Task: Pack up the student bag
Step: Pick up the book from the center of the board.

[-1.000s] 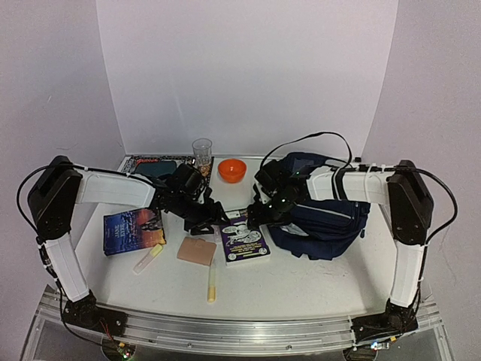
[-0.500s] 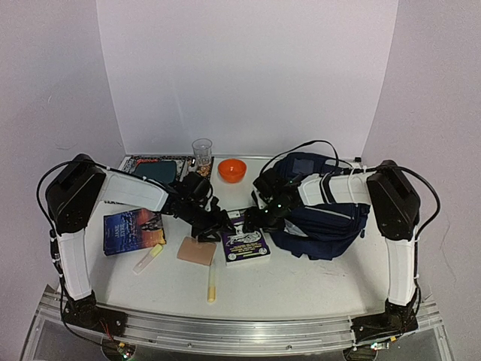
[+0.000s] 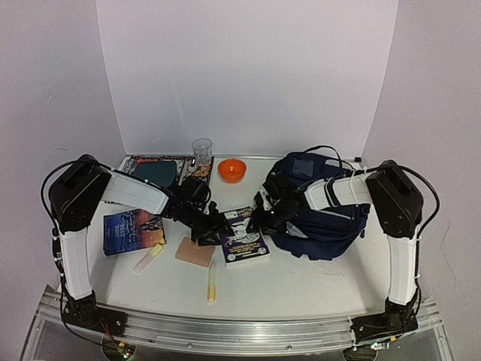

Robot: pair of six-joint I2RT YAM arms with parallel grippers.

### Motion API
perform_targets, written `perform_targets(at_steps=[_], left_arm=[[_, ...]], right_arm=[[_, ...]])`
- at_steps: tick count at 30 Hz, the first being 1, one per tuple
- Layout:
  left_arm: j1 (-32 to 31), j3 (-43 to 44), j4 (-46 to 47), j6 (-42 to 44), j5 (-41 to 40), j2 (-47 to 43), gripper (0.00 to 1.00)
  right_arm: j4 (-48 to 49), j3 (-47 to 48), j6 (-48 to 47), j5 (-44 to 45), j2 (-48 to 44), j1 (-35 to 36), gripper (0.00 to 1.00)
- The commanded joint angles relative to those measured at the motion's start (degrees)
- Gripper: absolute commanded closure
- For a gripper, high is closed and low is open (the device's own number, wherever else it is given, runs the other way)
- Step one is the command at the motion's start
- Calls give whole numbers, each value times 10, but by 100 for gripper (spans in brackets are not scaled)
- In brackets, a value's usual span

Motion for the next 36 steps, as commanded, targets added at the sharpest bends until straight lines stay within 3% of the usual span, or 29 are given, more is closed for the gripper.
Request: perform_targets(at_steps=[1, 8, 12, 19, 29, 36], left_arm=[[-8, -15, 66, -19, 19, -28, 41], [-8, -31, 94, -38, 13, -49, 43], [-8, -39, 99, -42, 3, -61, 43], [1, -74, 112, -57, -36, -117, 37], [4, -161, 166, -109, -116, -245, 10], [3, -209, 183, -144, -183, -336, 1]], right_arm=[[66, -33, 43, -124, -36, 20, 62], [107, -45, 62, -155, -64, 20, 82], [115, -55, 70, -152, -73, 19, 100], [173, -92, 125, -152, -129, 6, 100], [273, -119, 239, -136, -201, -3, 100], [346, -135, 317, -92, -241, -3, 100]])
